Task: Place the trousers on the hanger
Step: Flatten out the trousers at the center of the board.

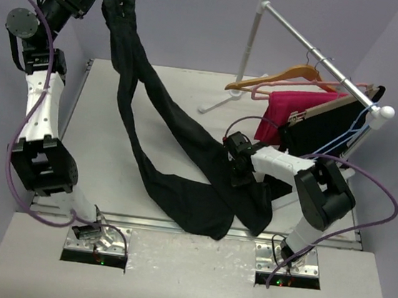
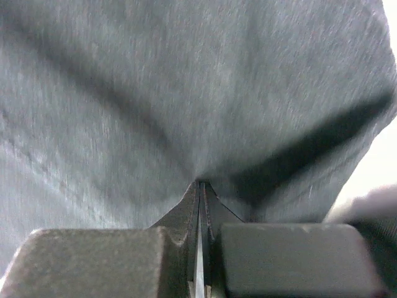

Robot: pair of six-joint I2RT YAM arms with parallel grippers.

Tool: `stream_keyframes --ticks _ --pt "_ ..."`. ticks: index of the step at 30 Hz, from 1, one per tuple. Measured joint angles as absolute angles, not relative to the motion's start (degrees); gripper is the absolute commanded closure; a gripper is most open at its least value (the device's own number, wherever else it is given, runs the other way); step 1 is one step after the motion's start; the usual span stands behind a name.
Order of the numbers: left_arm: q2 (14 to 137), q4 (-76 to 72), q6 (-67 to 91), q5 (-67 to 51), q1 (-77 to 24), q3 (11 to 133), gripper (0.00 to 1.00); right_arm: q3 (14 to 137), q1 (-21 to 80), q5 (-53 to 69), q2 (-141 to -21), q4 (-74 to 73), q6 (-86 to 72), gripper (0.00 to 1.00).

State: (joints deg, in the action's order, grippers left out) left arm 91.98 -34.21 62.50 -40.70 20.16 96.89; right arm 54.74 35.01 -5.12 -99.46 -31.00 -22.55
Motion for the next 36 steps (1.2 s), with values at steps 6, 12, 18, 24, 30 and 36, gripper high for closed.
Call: stream_keyframes --ticks 6,12,18,24,30,36 --pt "104.3 -36.5 66.4 -43.4 20.2 98.2 1.0 48.4 36.0 0.3 -90.4 -32.8 -24.3 0.98" --pt "108.4 -23.7 61.0 -39.0 20.9 96.2 0.96 47.6 36.9 6.0 -84.8 -33.0 -24.8 0.93" --pt "111.4 -8.1 58.1 -32.0 25.2 95.5 0.8 47.7 36.9 12.6 -86.2 -30.8 -25.2 0.83" --pt "116.9 12.8 52.2 -19.9 27.5 98.9 0.1 48.7 37.6 15.7 -90.1 -29.1 -25.5 0.82" --pt "117.4 28.0 45.0 -10.5 25.8 108.2 0.0 50.7 38.7 16.8 -92.7 -28.7 -25.4 0.8" --pt "116.8 32.4 38.2 -7.7 22.1 116.3 0.0 53.4 38.9 16.8 -94.2 -28.3 -25.0 0.74"
